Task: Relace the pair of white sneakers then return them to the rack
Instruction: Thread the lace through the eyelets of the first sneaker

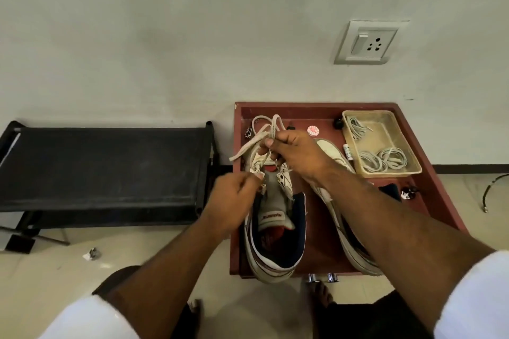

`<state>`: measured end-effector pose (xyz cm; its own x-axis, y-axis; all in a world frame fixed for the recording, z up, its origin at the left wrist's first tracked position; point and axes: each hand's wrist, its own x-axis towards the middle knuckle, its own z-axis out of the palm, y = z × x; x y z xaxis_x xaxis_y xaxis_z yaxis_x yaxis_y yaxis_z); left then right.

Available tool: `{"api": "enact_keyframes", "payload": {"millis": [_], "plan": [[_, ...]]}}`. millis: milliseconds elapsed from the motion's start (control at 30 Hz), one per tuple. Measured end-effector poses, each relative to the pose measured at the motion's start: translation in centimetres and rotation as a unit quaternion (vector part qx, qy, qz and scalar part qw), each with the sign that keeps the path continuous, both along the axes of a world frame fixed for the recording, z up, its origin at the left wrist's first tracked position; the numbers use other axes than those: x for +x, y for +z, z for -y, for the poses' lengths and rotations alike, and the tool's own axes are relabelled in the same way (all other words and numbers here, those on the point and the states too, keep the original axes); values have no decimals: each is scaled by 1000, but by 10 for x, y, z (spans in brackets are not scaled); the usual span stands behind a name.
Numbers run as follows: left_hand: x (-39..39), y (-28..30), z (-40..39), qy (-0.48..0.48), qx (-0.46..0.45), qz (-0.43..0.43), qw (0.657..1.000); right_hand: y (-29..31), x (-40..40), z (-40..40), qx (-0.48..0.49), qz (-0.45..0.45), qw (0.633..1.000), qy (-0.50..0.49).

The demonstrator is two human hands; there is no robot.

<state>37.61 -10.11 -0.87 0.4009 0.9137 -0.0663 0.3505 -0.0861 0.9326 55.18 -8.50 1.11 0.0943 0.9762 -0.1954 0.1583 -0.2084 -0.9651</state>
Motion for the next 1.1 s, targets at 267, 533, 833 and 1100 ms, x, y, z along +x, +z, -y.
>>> {"api": "enact_keyframes", "payload": {"millis": [267,533,833,1100], "plan": [[7,-10,2,-255,-59,-68,963,0,-2,-2,-11,2,1000,4],[14,-20,1,-200,-65,-107,972,38,-8,1,85,-62,988,-113],[13,-15,0,-174,-117,-48,976,61,-4,11,96,-58,990,-90],[35,-29,-58,-62,45,-114,990,54,0,9,95,-70,982,-145]]}}
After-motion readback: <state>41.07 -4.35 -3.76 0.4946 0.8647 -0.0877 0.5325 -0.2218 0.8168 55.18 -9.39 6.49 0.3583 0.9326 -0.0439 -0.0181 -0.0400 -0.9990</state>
